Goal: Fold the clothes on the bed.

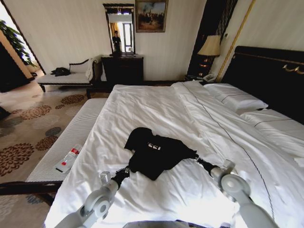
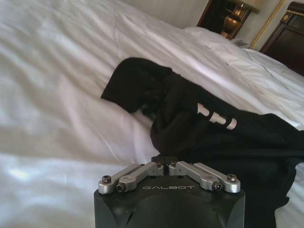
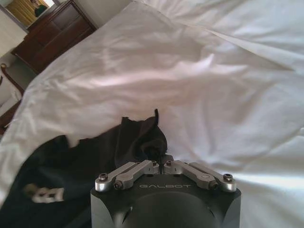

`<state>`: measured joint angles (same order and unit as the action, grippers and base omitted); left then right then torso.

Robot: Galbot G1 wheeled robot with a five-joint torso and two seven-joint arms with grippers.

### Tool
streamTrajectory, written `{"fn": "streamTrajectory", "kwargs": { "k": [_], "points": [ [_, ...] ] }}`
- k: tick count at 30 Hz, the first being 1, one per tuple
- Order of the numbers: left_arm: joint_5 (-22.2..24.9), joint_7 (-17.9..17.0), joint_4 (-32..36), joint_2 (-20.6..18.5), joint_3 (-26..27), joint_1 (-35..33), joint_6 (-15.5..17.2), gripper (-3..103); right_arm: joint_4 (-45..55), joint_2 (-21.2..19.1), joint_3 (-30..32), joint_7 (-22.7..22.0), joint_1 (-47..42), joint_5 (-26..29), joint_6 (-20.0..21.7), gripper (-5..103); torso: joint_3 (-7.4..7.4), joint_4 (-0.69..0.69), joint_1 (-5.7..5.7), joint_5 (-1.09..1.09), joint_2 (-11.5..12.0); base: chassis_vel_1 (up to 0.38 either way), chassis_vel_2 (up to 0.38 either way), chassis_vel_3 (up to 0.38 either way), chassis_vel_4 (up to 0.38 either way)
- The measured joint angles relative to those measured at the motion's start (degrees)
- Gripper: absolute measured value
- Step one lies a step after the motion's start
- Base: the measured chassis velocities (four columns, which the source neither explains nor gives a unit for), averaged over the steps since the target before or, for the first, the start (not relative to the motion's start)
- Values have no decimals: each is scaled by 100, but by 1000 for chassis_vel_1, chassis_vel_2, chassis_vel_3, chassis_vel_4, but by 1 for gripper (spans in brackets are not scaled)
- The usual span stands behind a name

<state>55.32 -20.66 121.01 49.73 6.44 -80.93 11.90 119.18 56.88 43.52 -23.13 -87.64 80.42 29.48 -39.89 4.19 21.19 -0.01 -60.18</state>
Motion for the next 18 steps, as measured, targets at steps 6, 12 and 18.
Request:
{"fn": "streamTrajectory", "kwargs": {
  "k": [6,12,18],
  "points": [
    [171,-57,345,-149,307,-115,6,0,921,-5,499,-734,-288,775,447,0,0,0,0,0,-1,0,0,0,0],
    [555,-113,794,-295,934,-386,41,0,1584,-52,941,-1645,-538,1904,1012,0,0,1,0,1,-1,0,0,0,0],
    [789,-178,809,-341,1429,-625,152,0,1843,100,876,-2370,-1117,2068,1264,0,1,1,0,-1,-2,0,0,0,0]
  ]
}}
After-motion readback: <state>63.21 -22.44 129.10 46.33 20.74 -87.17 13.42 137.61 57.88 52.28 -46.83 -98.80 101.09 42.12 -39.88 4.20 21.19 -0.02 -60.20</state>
